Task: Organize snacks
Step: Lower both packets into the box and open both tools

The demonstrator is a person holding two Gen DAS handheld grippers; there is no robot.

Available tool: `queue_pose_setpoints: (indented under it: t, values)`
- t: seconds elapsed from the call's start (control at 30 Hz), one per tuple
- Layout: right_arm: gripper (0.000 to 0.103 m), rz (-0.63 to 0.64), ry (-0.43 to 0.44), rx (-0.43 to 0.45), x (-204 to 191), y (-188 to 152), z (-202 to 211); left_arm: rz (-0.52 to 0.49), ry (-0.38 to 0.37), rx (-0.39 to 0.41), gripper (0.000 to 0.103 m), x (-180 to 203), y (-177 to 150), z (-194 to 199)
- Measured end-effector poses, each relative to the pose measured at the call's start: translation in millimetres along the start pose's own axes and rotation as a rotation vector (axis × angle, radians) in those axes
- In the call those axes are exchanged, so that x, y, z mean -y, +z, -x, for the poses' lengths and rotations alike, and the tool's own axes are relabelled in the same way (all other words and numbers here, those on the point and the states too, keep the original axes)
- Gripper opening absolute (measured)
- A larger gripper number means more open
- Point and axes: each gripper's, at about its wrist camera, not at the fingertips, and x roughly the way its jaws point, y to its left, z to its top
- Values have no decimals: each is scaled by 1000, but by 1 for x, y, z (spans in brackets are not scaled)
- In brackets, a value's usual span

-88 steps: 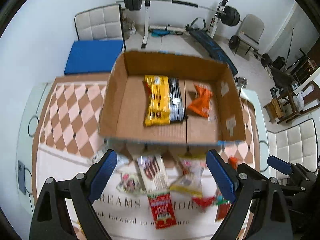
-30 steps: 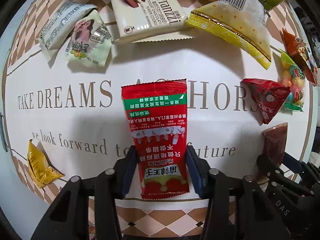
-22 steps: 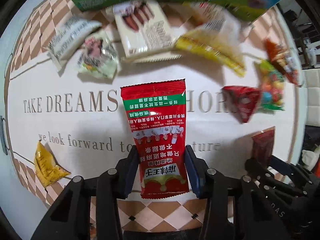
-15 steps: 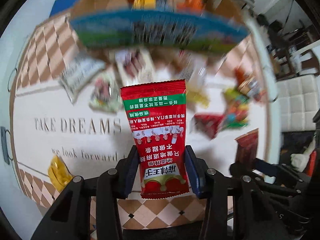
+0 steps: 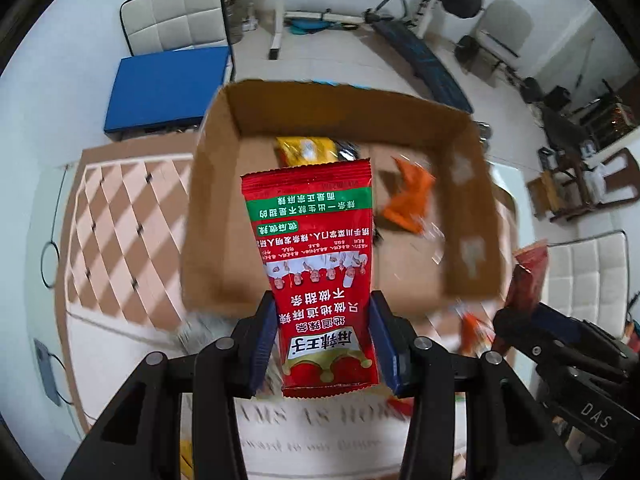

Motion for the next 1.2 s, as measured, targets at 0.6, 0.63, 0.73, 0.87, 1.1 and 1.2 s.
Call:
queue_pose_setpoints:
  t: [0.6,0.63,0.73,0.87,1.1,1.2]
  values:
    - [59,-14,-103,-241,11,65,-142,15,35,-305,44,-22,51,-125]
    - [59,-18,-106,-247,13,65,-144,11,36,-310,44,-21,50,-127]
    - [59,-21,-109,-260,18,66,-151,3,49,-317,45,-17,47,-129]
    - [70,-23,-108,-326,21,67,-161,21,40,-331,46,-19,47,-131]
    - [90,30,-152,-330,16,64,-160,29,79,-291,83,-21,42,-115]
    - [90,29,-148,-317,16,64,-154,40,70,-274,84,-23,38,-106]
